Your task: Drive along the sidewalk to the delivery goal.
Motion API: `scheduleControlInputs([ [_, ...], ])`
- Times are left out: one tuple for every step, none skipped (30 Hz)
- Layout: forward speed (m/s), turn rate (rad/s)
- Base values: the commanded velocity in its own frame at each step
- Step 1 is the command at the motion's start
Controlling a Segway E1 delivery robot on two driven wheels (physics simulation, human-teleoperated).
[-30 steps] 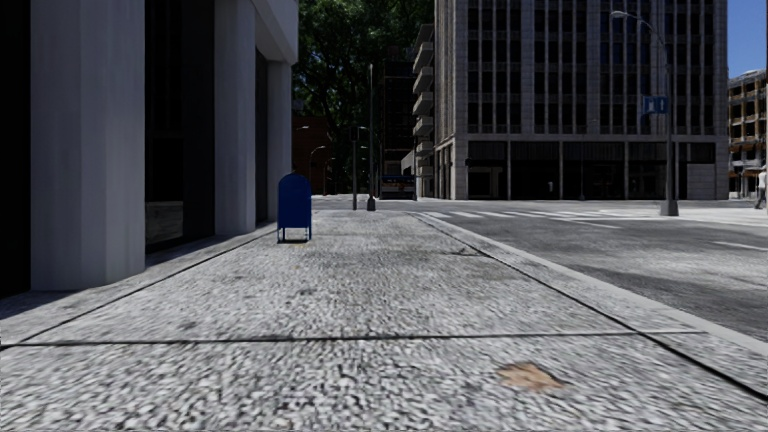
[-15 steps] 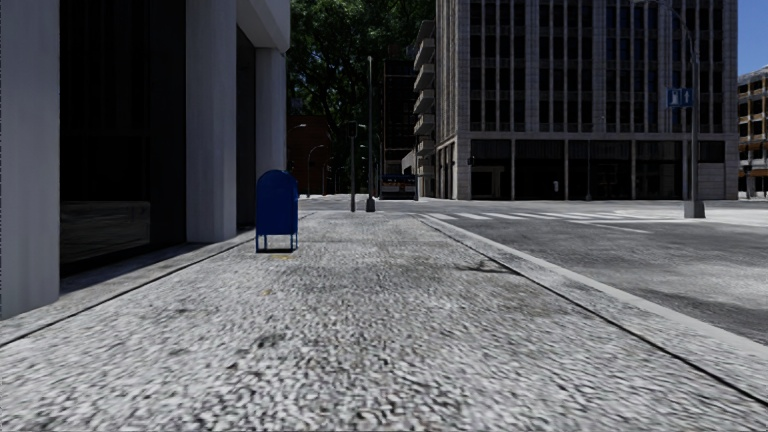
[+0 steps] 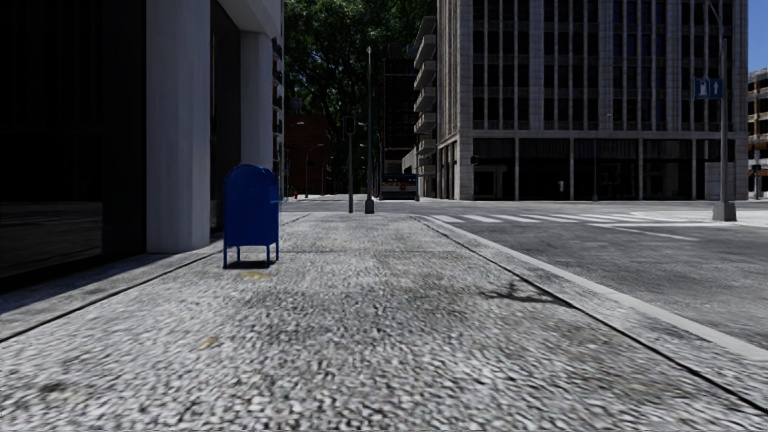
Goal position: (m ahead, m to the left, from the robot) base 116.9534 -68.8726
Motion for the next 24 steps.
scheduleControlInputs([
  [2.00, 0.00],
  [2.00, 0.00],
  [2.00, 0.00],
  [2.00, 0.00],
  [2.00, 0.00],
  [2.00, 0.00],
  [2.00, 0.00],
  [2.00, 0.00],
  [2.00, 0.00],
  [2.00, 0.00],
  [2.00, 0.00],
  [2.00, 0.00],
  [2.00, 0.00],
  [2.00, 0.00],
  [2.00, 0.00],
  [2.00, 0.00],
  [2.00, 0.00],
  [2.00, 0.00],
  [2.00, 0.00],
  [2.00, 0.00],
  [2.00, 0.00],
  [2.00, 0.00],
  [2.00, 0.00],
  [2.00, 0.00],
])
